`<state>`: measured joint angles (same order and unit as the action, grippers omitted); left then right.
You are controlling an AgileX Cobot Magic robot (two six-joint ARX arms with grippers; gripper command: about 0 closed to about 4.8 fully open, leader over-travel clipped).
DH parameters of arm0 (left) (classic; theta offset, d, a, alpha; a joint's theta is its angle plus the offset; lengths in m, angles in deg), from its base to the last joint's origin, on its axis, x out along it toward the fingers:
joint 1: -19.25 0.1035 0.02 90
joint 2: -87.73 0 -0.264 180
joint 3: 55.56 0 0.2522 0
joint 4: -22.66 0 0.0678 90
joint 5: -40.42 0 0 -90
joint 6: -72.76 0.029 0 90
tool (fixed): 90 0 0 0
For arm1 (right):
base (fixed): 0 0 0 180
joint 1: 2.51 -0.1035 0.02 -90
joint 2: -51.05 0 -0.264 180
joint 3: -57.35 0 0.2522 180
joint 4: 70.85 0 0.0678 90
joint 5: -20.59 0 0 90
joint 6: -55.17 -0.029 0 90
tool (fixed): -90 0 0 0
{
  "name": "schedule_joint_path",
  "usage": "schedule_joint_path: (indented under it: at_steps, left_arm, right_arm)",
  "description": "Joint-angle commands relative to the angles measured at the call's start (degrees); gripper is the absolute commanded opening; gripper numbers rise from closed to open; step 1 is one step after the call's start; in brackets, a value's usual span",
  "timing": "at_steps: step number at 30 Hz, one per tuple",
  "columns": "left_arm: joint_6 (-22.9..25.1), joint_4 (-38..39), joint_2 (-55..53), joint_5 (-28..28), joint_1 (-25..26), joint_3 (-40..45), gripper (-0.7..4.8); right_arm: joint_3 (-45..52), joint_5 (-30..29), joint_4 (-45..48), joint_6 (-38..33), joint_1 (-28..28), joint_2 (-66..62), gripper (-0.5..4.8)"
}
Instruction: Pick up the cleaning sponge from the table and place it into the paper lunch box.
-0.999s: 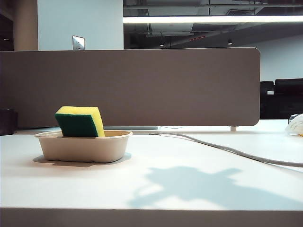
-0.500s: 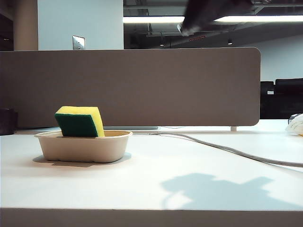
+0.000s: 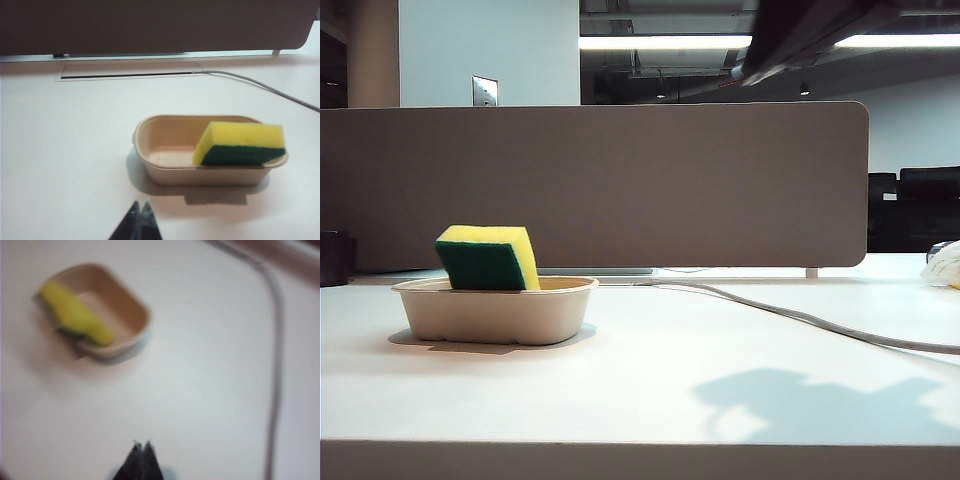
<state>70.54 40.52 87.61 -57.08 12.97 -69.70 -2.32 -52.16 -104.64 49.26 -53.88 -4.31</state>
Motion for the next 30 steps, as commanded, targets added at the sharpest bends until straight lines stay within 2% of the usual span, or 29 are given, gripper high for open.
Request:
schedule_joint_path:
  at_steps: [1, 4, 8, 12, 19, 30]
  left_arm:
    - [0.07, -0.31, -0.04, -0.31, 0.02, -0.04, -0.05]
    - [0.07, -0.31, -0.04, -0.2, 0.02, -0.04, -0.05]
    - [0.07, -0.31, -0.04, -0.55, 0.02, -0.04, -0.05]
    - [0.07, -0.28, -0.04, -0.28, 0.02, -0.04, -0.05]
    - [0.07, -0.31, -0.02, -0.33, 0.02, -0.04, -0.05]
    - [0.07, -0.28, -0.02, -0.26, 0.02, -0.04, -0.05]
  right_arm:
    - [2.14, 2.08, 8.44, 0.66, 2.73, 2.67, -0.08]
    - [8.41, -0.5, 21.51, 1.73, 6.67, 7.67, -0.08]
    - [19.19, -11.32, 37.35, 2.75, 13.66, 15.43, -0.08]
    - [27.63, -14.73, 43.41, 2.71, 20.41, 21.44, -0.08]
    - [37.68, -13.68, 41.86, 2.75, 29.64, 29.94, -0.08]
    - [43.47, -12.7, 28.33, 2.73, 43.56, 47.08, -0.08]
